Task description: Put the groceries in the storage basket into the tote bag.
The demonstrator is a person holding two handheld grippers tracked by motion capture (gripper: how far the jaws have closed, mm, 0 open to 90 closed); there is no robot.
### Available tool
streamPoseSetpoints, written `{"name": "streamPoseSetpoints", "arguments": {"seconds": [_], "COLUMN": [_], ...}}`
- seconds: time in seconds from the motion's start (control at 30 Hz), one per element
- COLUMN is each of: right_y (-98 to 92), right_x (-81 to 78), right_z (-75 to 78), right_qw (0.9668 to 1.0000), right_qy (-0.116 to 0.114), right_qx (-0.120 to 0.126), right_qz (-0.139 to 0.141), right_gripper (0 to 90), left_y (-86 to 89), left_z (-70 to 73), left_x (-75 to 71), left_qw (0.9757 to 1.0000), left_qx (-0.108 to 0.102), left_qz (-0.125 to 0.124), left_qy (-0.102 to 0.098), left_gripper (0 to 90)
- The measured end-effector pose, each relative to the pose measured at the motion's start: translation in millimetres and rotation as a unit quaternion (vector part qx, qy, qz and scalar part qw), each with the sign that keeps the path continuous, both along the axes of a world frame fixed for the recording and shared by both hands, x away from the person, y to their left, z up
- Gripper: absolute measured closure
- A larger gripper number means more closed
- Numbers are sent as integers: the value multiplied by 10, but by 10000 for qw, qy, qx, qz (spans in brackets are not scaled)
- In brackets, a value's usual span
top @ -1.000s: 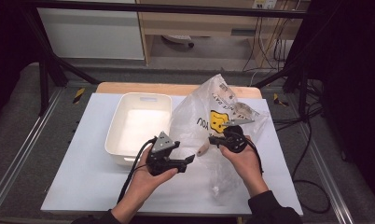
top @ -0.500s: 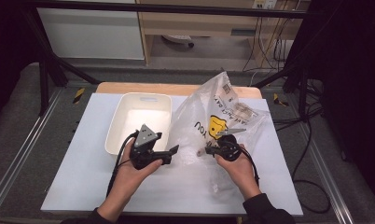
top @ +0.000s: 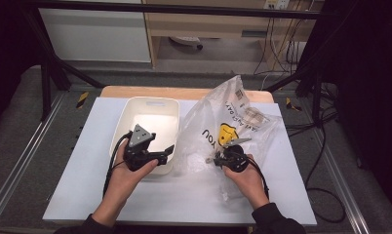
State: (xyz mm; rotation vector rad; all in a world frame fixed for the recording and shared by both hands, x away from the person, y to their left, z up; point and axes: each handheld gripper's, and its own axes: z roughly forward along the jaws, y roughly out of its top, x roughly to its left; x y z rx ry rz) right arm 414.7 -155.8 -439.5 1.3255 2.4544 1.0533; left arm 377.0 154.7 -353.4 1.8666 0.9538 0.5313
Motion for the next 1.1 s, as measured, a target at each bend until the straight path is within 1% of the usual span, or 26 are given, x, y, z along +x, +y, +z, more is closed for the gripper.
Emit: {"name": "streamPoseSetpoints", "arguments": {"seconds": [0.13, 0.23, 0.33, 0.37, 0.4, 0.5, 0.6, 0.67, 0.8, 0.87, 0.9, 1.0, 1.1], "right_y": [0, 0, -9, -15, -22, -38, -48, -49, -44, -52, -60, -85, -120], "right_x": [-4, -11, -20, -25, -27, -30, -43, -62, -125, -163, -180, -230, -280], "right_z": [-21, -21, -10, -3, 0, 12, 31, 40, 76, 103, 114, 152, 191], "right_qw": [9999, 9999, 9999, 9999, 9999, 9999, 9997, 9997, 9990, 9985, 9980, 9971, 9954], "right_qy": [14, -1, -48, -32, -61, -102, -137, -174, -382, -468, -532, -669, -843], "right_qx": [-105, -118, -91, -85, -71, -41, 7, 6, -46, -11, -34, -37, -41], "right_qz": [-6, -2, -38, -47, -72, -122, -189, -174, -236, -294, -326, -373, -457], "right_gripper": [888, 868, 829, 807, 777, 709, 595, 517, 368, 317, 285, 218, 161], "left_y": [36, 67, 96, 111, 114, 142, 152, 152, 162, 166, 168, 174, 180], "left_z": [-14, -20, -20, -17, -19, -16, -20, -25, -26, -24, -24, -27, -31], "left_x": [21, 36, 44, 47, 49, 59, 63, 63, 64, 65, 66, 69, 72], "left_qw": [10000, 9999, 9999, 9998, 9998, 9997, 9997, 9997, 9997, 9997, 9997, 9997, 9997], "left_qx": [22, 33, 0, 0, -35, -45, -27, -4, -16, -32, -41, -43, -31], "left_qz": [70, 103, 159, 179, 192, 225, 231, 231, 242, 245, 247, 247, 229], "left_qy": [7, 21, 7, 2, 10, 21, 35, 33, 32, 30, 34, 48, 45], "left_gripper": [221, 220, 219, 217, 214, 206, 196, 188, 176, 174, 173, 169, 157]}}
